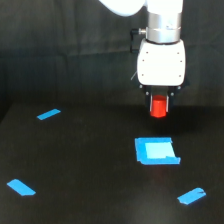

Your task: Pick up the red object from the table

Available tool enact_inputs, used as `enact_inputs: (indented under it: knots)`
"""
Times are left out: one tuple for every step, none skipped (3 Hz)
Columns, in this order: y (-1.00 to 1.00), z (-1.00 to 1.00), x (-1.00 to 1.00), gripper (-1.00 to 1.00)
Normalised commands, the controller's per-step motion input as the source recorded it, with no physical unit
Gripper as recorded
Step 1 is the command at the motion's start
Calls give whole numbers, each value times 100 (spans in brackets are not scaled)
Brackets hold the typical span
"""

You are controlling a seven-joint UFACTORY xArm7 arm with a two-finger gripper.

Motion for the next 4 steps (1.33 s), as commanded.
enact_inputs:
  knots:
    - [-23, 40, -3, -100]
    - [-8, 37, -9, -100]
    - [-10, 35, 0, -100]
    - [-2, 23, 2, -100]
